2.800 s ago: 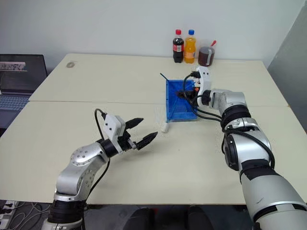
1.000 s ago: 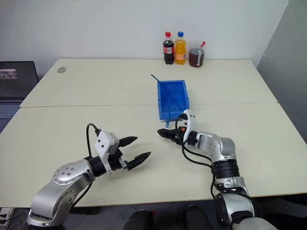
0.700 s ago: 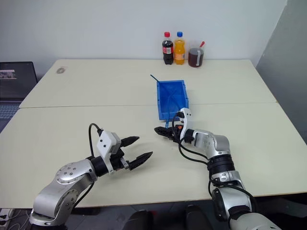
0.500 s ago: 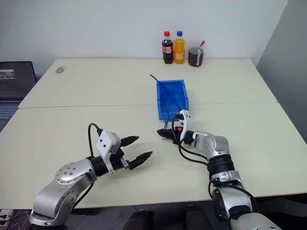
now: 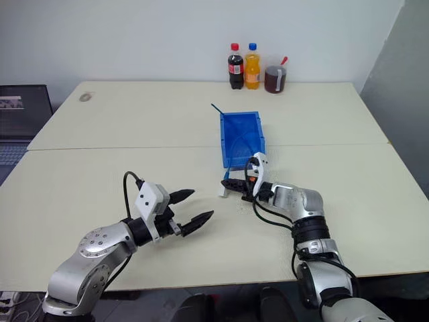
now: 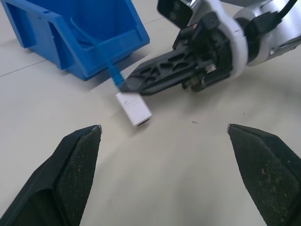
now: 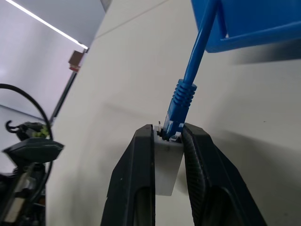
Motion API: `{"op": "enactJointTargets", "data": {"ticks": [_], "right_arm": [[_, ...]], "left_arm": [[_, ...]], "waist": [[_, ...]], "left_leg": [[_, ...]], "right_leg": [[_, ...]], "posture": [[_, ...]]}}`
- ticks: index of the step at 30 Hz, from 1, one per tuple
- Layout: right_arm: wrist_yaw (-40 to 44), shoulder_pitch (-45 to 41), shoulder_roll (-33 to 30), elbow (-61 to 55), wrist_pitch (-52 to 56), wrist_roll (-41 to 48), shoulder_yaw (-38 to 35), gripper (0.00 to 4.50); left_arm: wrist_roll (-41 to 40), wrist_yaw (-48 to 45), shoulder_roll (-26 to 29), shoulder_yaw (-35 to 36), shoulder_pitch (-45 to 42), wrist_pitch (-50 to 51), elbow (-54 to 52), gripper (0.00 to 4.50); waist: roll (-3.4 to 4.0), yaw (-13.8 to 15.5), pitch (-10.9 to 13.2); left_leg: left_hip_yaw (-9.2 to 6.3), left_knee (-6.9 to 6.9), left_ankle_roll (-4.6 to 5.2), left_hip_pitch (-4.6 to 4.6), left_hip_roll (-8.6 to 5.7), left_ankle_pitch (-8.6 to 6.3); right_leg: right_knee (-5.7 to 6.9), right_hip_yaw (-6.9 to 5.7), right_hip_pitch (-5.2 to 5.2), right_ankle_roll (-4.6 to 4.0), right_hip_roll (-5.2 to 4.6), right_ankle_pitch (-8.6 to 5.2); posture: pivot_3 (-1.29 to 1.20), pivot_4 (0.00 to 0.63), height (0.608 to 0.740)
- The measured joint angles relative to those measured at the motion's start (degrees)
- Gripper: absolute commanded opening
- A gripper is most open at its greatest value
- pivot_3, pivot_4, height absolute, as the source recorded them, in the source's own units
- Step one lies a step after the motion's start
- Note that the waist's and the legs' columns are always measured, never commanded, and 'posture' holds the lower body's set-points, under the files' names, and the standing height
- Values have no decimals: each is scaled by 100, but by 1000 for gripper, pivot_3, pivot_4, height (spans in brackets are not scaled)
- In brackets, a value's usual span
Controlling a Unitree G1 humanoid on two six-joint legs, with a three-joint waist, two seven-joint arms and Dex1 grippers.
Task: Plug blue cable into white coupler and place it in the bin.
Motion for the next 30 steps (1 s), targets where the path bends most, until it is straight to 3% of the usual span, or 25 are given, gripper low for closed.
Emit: {"op": "enactJointTargets", "data": {"ticks": [6, 10, 14, 16, 20, 30], "right_arm": [[18, -828, -506, -495, 366, 439, -383, 512], [-143, -1936, -565, 943, -553, -48, -394, 512], [-140, -2521, -560, 2275, -1458, -554, -288, 512], [-208, -2877, -539, 3229, -2023, -844, -242, 1218], [-222, -3238, -537, 4165, -2553, -995, -401, 2100], [-188, -3395, -622, 4258, -2785, -1177, -413, 4483]], "left_arm": [[-2, 9, -16, -4, 6, -10, 4, 4500], [7, 3, -78, -66, -83, -50, 85, 4500], [27, 0, -111, -138, -174, -132, 138, 4500], [44, 0, -111, -139, -201, -157, 197, 4500], [101, 11, -120, -143, -193, -167, 264, 4500], [213, 138, -209, -154, -166, -226, 264, 4500]], "waist": [[0, -40, 0], [0, -54, 0], [-1, -32, 0], [-1, -17, 0], [-1, -4, 0], [-1, 1, 0]], "left_leg": [[7, -5, 0, -8, 1, 0], [28, -13, 1, -5, 2, 0], [46, -14, 0, -33, 1, 0], [53, -12, 0, -69, -2, 1], [54, -14, 0, -82, -1, 0], [48, -11, -1, -81, -2, 1]], "right_leg": [[5, 0, -22, 1, 3, 1], [5, 5, -23, 0, 7, 1], [3, 13, -51, -26, 3, 16], [5, 12, -87, -25, -1, 21], [2, 12, -96, -23, -16, 22], [10, 9, -94, -22, -21, 22]], "posture": [[0, 150, 740], [0, 150, 740], [0, 150, 740], [0, 150, 740], [0, 150, 740], [0, 150, 740]]}}
